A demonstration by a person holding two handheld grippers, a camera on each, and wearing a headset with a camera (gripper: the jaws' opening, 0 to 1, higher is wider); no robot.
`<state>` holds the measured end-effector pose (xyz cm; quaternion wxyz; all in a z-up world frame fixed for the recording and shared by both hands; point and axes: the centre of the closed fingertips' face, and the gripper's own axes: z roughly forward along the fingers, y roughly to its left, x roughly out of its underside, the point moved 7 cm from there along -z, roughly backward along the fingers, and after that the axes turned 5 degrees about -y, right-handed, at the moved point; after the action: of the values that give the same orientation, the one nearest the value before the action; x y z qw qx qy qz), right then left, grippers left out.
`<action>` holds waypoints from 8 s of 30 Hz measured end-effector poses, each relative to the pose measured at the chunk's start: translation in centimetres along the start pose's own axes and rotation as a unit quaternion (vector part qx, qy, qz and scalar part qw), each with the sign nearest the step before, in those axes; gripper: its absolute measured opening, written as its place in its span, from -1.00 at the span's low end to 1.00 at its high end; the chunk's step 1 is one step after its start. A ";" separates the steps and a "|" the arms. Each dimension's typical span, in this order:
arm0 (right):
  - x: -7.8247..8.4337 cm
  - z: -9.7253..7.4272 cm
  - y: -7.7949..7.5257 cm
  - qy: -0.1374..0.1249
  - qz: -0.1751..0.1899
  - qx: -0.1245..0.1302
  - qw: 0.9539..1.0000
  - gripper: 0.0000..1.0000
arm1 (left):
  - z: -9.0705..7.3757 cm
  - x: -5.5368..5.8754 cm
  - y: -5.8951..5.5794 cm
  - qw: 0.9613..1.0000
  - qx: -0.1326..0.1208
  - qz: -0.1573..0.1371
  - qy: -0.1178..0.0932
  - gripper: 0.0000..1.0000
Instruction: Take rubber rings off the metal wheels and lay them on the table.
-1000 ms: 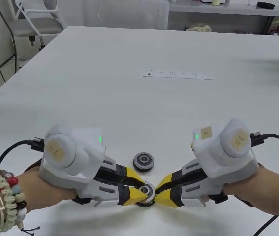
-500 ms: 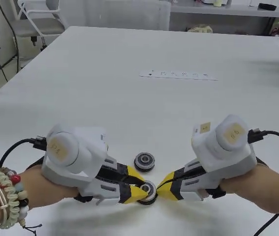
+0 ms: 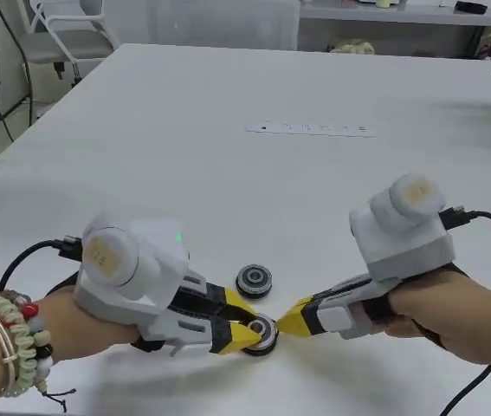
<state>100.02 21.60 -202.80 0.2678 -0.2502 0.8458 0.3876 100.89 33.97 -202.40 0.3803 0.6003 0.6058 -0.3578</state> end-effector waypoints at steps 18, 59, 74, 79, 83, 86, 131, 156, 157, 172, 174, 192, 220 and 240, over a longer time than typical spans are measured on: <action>0.0 0.1 1.3 -0.018 0.068 -0.029 0.997 -1.00 | 0.1 0.0 -0.1 1.000 0.000 0.005 -0.001 -0.86; -0.3 0.1 1.3 -0.012 0.020 -0.027 0.999 -1.00 | -0.3 -0.8 -0.2 1.000 0.011 0.008 0.016 -0.80; -1.6 -1.3 0.9 -0.049 0.029 -0.013 0.998 -1.00 | -1.7 -3.8 -0.5 0.999 0.026 0.019 -0.025 -0.17; -2.2 -1.8 0.9 -0.062 0.025 -0.010 0.998 -1.00 | -2.9 -4.3 0.0 0.999 0.024 0.000 -0.028 0.07; -2.6 -2.3 1.0 -0.075 0.025 -0.009 0.997 -1.00 | -4.1 -5.4 0.0 0.999 0.012 0.013 -0.028 0.36; -2.7 -2.4 1.1 -0.082 0.026 -0.008 0.996 -1.00 | -5.0 -6.1 -0.3 0.999 0.010 0.022 -0.022 0.56; -5.8 -2.9 4.9 -0.128 -0.036 -0.029 0.991 -1.00 | -14.1 -1.7 -4.5 0.986 -0.151 -0.066 -0.031 0.99; -4.2 1.9 6.6 -0.069 -0.122 -0.028 0.990 -1.00 | -14.2 -1.2 -4.3 0.980 -0.168 -0.090 -0.051 0.90; -3.8 2.2 6.5 -0.062 -0.131 -0.030 0.989 -1.00 | -14.1 -1.2 -4.4 0.981 -0.165 -0.090 -0.049 0.90; -1.7 4.7 5.2 -0.007 -0.184 0.018 0.983 -1.00 | -14.4 -1.3 -4.4 0.979 -0.166 -0.102 -0.068 0.70; -1.7 4.8 5.1 -0.006 -0.189 0.024 0.982 -1.00 | -14.4 -1.3 -4.3 0.978 -0.168 -0.100 -0.067 0.67; -2.3 4.3 4.4 -0.021 -0.194 0.036 0.980 -0.97 | -14.3 -1.1 -4.5 0.980 -0.165 -0.096 -0.051 0.58; -6.2 -0.1 4.5 -0.135 -0.140 0.026 0.981 -0.94 | -14.2 -1.0 -4.5 0.981 -0.161 -0.096 -0.044 0.57; -7.0 -3.9 4.8 -0.201 -0.180 -0.014 0.963 -0.71 | -14.1 -1.1 -4.5 0.985 -0.157 -0.070 -0.021 0.61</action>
<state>101.06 22.80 -193.59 0.4941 -0.3193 0.7099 0.3873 95.95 45.89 -195.08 0.4567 0.4817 0.6868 -0.2962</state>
